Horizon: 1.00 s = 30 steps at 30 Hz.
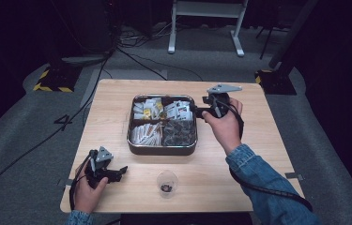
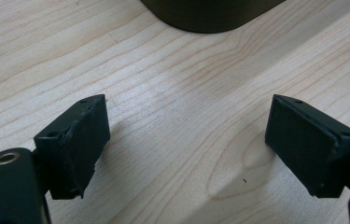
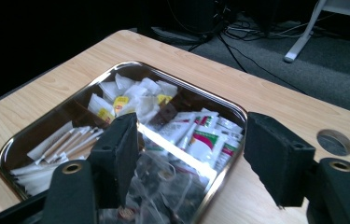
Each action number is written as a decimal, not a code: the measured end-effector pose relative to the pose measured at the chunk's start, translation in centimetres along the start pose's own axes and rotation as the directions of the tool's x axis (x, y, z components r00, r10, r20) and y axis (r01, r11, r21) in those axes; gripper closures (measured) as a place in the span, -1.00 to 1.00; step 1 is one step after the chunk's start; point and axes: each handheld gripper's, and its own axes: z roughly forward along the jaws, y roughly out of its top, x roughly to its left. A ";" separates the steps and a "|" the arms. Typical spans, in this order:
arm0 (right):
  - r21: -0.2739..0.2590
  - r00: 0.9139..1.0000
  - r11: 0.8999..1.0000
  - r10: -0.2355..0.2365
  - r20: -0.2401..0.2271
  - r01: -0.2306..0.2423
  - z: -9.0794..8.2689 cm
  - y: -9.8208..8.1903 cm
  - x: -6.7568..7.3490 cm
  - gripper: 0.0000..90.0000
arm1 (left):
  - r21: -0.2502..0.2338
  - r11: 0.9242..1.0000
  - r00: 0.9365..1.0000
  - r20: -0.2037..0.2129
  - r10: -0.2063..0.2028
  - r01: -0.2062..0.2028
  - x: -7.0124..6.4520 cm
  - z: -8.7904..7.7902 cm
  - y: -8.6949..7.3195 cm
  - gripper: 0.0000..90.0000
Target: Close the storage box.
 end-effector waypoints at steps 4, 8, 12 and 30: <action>0.021 1.000 1.000 -0.010 -0.020 0.011 -1.1 -0.8 -1.2 -0.27 | 0.003 1.000 1.000 0.000 0.001 -0.001 0.0 0.1 0.1 -0.71; 0.017 1.000 1.000 -0.005 -0.010 0.005 -2.2 -1.7 -2.5 -0.31 | 0.002 1.000 1.000 -0.001 0.002 -0.002 0.0 0.1 0.1 -0.72; 0.018 1.000 1.000 0.004 -0.004 -0.003 -3.2 -2.7 -3.8 -0.35 | 0.002 1.000 1.000 -0.001 0.002 -0.002 0.0 0.1 0.1 -0.72; 0.044 0.998 0.998 -0.037 -0.059 0.039 -6.7 -9.5 -8.5 -0.38 | 0.002 1.000 1.000 -0.006 -0.001 0.001 -0.1 0.1 0.1 -0.73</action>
